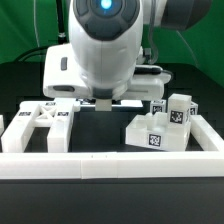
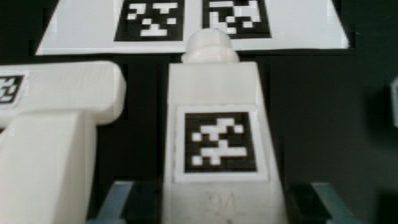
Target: Assemble chair
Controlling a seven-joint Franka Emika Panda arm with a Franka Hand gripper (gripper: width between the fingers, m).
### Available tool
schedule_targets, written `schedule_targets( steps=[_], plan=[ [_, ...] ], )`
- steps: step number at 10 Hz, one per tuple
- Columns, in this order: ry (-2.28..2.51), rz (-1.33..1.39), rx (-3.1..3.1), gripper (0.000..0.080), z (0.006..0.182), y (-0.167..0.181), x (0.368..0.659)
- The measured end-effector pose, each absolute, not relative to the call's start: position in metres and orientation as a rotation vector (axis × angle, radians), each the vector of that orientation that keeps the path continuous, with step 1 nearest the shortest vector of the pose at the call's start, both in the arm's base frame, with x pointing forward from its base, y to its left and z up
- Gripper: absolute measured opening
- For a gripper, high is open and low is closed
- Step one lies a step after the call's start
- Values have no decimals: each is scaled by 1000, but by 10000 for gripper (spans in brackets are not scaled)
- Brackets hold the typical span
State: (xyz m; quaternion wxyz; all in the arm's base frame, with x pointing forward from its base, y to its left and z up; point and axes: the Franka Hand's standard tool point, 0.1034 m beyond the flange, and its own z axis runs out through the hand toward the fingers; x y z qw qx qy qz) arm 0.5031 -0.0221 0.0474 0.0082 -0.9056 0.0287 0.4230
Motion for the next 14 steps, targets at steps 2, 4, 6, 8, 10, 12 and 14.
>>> schedule_targets(
  steps=[2,4,6,8,10,12,14],
  plan=[
    [96,1333,-2825,285,44,-23,499],
    [98,1290,-2847,286,42,-25,505],
    [143,1207,-2891,287,44,-25,515],
    [123,984,-2975,287,60,-20,541],
    [126,749,-3050,287,56,-22,548],
    [128,561,-3096,287,58,-23,551],
    [129,366,-3120,287,78,-20,557]
  ],
)
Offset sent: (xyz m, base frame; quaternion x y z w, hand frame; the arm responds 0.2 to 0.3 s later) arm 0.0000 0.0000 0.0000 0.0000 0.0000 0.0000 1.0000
